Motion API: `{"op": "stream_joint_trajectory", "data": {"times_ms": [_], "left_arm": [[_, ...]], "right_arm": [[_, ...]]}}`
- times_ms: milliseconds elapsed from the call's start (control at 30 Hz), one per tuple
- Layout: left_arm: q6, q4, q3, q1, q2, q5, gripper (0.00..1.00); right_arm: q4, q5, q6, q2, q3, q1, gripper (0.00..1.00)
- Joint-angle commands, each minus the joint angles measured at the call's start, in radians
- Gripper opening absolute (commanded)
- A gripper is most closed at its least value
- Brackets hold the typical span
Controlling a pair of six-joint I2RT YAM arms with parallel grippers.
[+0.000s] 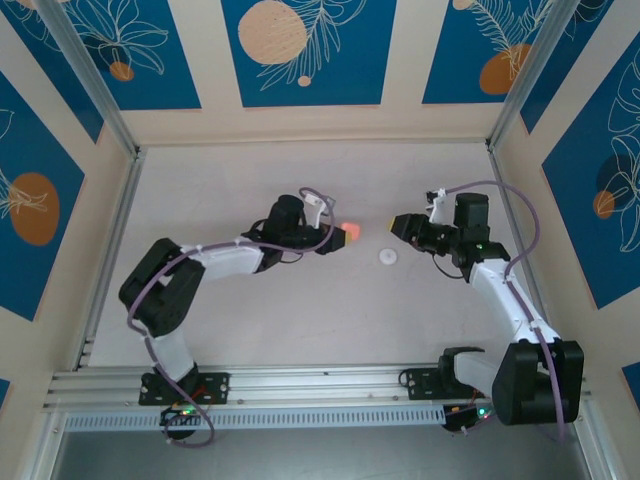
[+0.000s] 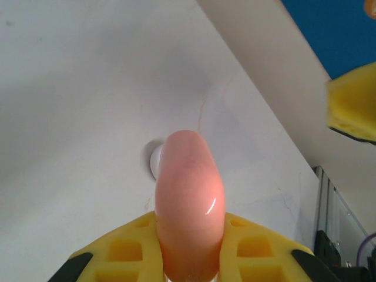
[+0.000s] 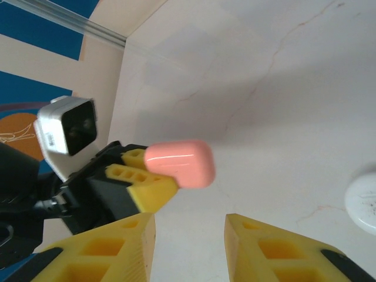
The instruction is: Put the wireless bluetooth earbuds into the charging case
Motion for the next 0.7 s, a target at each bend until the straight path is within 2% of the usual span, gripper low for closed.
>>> {"op": "stream_joint_trajectory", "data": {"times_ms": [0,367,667], "left_arm": [[-0.088,-0.062,0.075,-0.031,0.071,-0.055,0.10],[-0.240,-0.080,0.223,-0.071,0.258,-0.083,0.11],[-0.333,-0.106,0.212,-0.074,0.278,-0.073,0.13]], "right_arm": [[0.004,-0.063,-0.004,-0.032,-0.037,-0.027,0.36],[0.061,-0.126,0.032,-0.064,-0.125,-0.103,0.37],[0.064,-0.163,0.009,-0.043,-0.131,-0.148,0.36]]}}
